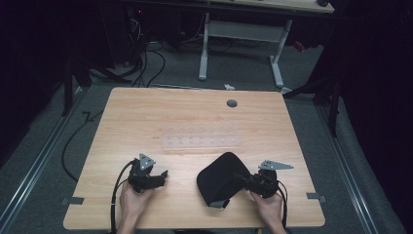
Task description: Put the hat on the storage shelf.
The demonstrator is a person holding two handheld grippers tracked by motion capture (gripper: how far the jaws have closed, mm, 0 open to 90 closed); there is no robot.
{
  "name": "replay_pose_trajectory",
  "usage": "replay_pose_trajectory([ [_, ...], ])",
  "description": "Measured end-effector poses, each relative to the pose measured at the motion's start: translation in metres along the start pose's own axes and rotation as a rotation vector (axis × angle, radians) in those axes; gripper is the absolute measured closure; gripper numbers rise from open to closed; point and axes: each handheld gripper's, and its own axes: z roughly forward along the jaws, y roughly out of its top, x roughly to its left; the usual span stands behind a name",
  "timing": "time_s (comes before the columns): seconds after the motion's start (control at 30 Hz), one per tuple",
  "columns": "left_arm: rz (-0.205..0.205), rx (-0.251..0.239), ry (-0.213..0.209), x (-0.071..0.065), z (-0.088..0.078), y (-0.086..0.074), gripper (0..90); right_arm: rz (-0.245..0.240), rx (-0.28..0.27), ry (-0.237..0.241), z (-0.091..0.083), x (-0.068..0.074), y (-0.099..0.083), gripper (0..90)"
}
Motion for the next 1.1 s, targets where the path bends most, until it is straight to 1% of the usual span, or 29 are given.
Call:
replay_pose_trajectory([
  [0.1, 0.006, 0.004, -0.011, -0.001, 0.000, 0.000, 25.9, -0.014, -0.002, 0.000, -0.002, 0.002, 0.005, 82.0],
  [0.23, 0.007, 0.005, -0.016, -0.001, -0.001, 0.000, 28.7, -0.016, -0.006, 0.002, -0.004, 0.003, 0.010, 82.0],
  [0.27, 0.011, 0.003, -0.018, -0.001, -0.001, 0.000, 29.7, 0.000, -0.013, 0.007, -0.007, 0.002, 0.013, 82.1],
  [0.3, 0.011, 0.003, -0.018, -0.001, -0.001, 0.000, 29.9, 0.000, -0.013, 0.007, -0.007, 0.002, 0.013, 82.1],
  [0.33, 0.021, 0.003, -0.019, -0.002, -0.002, -0.001, 30.0, 0.009, -0.020, 0.009, -0.008, 0.001, 0.015, 82.1],
  [0.37, 0.030, 0.000, -0.031, -0.003, -0.003, -0.001, 30.1, 0.010, -0.021, 0.005, -0.009, 0.001, 0.016, 82.1],
  [0.4, 0.030, 0.000, -0.031, -0.003, -0.003, -0.001, 30.2, 0.015, -0.021, 0.002, -0.009, 0.001, 0.017, 82.1],
  [0.43, 0.041, -0.002, -0.050, -0.006, -0.006, -0.002, 30.0, 0.015, -0.022, 0.004, -0.010, 0.000, 0.019, 82.1],
  [0.47, 0.043, -0.003, -0.062, -0.008, -0.007, -0.002, 29.8, 0.019, -0.022, 0.003, -0.010, 0.000, 0.020, 82.1],
  [0.5, 0.047, 0.001, -0.070, -0.010, -0.008, -0.002, 29.3, 0.022, -0.022, 0.004, -0.010, 0.000, 0.021, 82.1],
  [0.53, 0.047, 0.001, -0.070, -0.010, -0.008, -0.002, 28.9, 0.024, -0.023, 0.005, -0.011, 0.000, 0.022, 82.1],
  [0.57, 0.057, 0.001, -0.097, -0.015, -0.010, -0.002, 28.3, 0.032, -0.026, 0.009, -0.011, 0.000, 0.024, 82.1],
  [0.6, 0.070, 0.005, -0.112, -0.019, -0.012, -0.002, 28.0, 0.038, -0.024, 0.010, -0.011, 0.000, 0.025, 82.1],
  [0.67, 0.092, 0.007, -0.133, -0.024, -0.014, -0.003, 27.6, 0.038, -0.028, 0.007, -0.012, 0.000, 0.028, 82.1],
  [0.77, 0.136, 0.008, -0.162, -0.035, -0.018, -0.005, 27.2, 0.040, -0.026, 0.009, -0.013, 0.001, 0.034, 82.1],
  [0.8, 0.136, 0.008, -0.162, -0.035, -0.018, -0.005, 27.3, 0.039, -0.025, 0.011, -0.013, 0.001, 0.037, 82.1],
  [0.83, 0.156, 0.000, -0.186, -0.042, -0.022, -0.005, 27.4, 0.039, -0.022, 0.013, -0.013, 0.002, 0.039, 82.1],
  [0.87, 0.162, -0.002, -0.200, -0.045, -0.024, -0.005, 27.6, 0.040, -0.017, 0.014, -0.013, 0.003, 0.041, 82.1],
  [0.9, 0.163, -0.005, -0.215, -0.047, -0.026, -0.004, 27.6, 0.039, -0.017, 0.017, -0.012, 0.004, 0.044, 82.1],
  [0.93, 0.163, -0.005, -0.215, -0.047, -0.026, -0.004, 27.8, 0.039, -0.017, 0.017, -0.012, 0.004, 0.044, 82.1],
  [0.97, 0.153, -0.014, -0.246, -0.052, -0.030, -0.002, 27.8, 0.037, -0.013, 0.022, -0.010, 0.006, 0.049, 82.0],
  [1.0, 0.149, -0.020, -0.263, -0.055, -0.032, -0.001, 27.8, 0.036, -0.012, 0.025, -0.009, 0.006, 0.050, 82.0],
  [1.07, 0.145, -0.026, -0.287, -0.059, -0.035, 0.000, 27.6, 0.037, -0.008, 0.028, -0.007, 0.009, 0.054, 82.0],
  [1.1, 0.151, -0.022, -0.301, -0.060, -0.037, 0.001, 27.3, 0.032, -0.010, 0.030, -0.006, 0.010, 0.056, 82.0],
])
